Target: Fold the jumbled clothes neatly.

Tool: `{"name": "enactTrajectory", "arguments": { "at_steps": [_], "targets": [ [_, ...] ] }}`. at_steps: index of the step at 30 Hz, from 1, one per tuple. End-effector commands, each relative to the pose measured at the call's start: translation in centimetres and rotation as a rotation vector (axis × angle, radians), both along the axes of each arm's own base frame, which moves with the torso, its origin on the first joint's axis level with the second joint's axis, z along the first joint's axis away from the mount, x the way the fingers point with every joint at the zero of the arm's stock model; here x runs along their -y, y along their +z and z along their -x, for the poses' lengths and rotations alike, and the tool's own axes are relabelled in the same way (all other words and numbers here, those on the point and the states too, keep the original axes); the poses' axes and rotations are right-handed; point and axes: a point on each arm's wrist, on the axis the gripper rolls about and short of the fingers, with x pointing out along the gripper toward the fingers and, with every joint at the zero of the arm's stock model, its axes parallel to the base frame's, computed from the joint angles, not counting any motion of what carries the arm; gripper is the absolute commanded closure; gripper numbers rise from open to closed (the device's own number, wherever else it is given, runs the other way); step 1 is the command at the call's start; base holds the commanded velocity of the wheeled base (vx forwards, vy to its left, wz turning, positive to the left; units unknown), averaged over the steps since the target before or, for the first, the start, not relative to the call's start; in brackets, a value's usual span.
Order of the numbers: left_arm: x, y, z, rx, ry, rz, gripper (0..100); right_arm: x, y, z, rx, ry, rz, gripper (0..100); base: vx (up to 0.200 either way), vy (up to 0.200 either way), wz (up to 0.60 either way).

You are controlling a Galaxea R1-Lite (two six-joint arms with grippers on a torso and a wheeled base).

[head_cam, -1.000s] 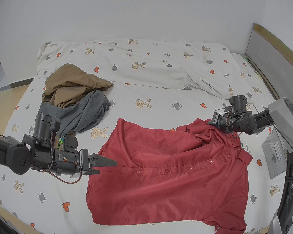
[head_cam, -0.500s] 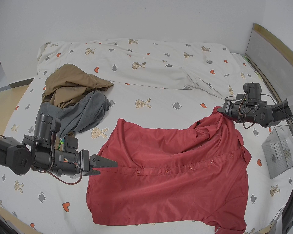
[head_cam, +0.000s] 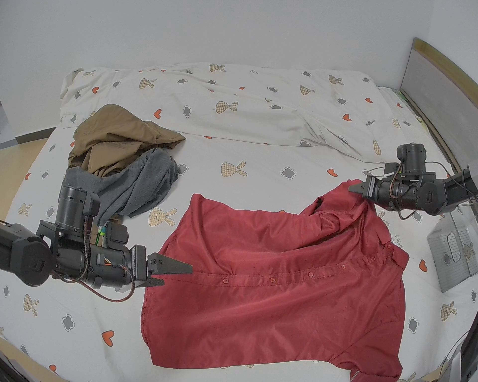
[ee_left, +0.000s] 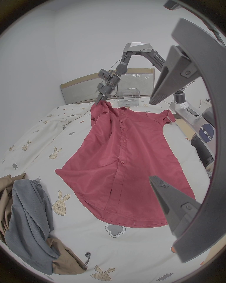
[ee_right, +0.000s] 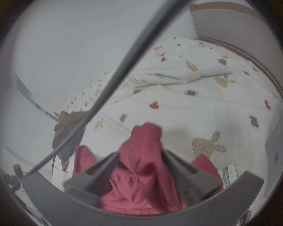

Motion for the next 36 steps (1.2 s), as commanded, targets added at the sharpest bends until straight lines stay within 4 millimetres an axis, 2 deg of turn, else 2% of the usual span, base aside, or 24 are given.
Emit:
{"name": "enactTrajectory", "arguments": {
  "at_steps": [1,3,4,5,9,13,17,19,22,28,36],
  "targets": [
    [0.0,-0.2,0.1,-0.007,0.0,-0.002,0,-0.4,-2.6,4.0,-0.109,0.055,0.062,0,0.0,0.0,0.0],
    [0.0,-0.2,0.1,-0.007,0.0,-0.002,0,-0.4,-2.7,4.3,-0.115,0.056,0.064,0,0.0,0.0,0.0],
    [0.0,-0.2,0.1,-0.008,0.0,-0.002,0,-0.7,-3.1,7.1,-0.16,0.078,0.072,0,0.0,0.0,0.0],
    [0.0,-0.2,0.1,-0.008,0.0,-0.002,0,-0.8,-3.3,7.9,-0.174,0.085,0.074,0,0.0,0.0,0.0],
    [0.1,-0.3,0.1,-0.01,-0.005,-0.003,0,-0.2,-2.6,8.5,-0.158,0.07,0.07,0,0.0,0.0,0.0],
    [0.3,-0.3,0.1,-0.004,-0.013,-0.001,0,0.3,-1.0,7.4,-0.074,0.045,0.064,0,0.0,0.0,0.0],
    [0.3,-0.5,0.2,0.009,-0.013,0.003,0,0.8,1.4,5.3,0.034,0.021,0.059,0,0.0,0.0,0.0],
    [0.3,-0.6,0.2,0.013,-0.012,0.005,0,0.9,1.5,4.0,0.051,0.012,0.061,0,0.0,0.0,0.0],
    [0.3,-0.7,0.2,0.017,-0.012,0.006,0,1.0,1.3,2.1,0.064,0.003,0.067,0,0.0,0.0,0.0],
    [0.3,-0.7,0.2,0.017,-0.012,0.006,0,0.2,-1.8,-1.6,0.034,0.031,0.097,0,0.0,0.0,0.0],
    [0.3,-0.8,0.2,0.011,-0.013,0.004,0,-0.1,-3.5,-4.8,-0.014,0.007,0.124,0,0.0,0.0,0.0]
  ]
}}
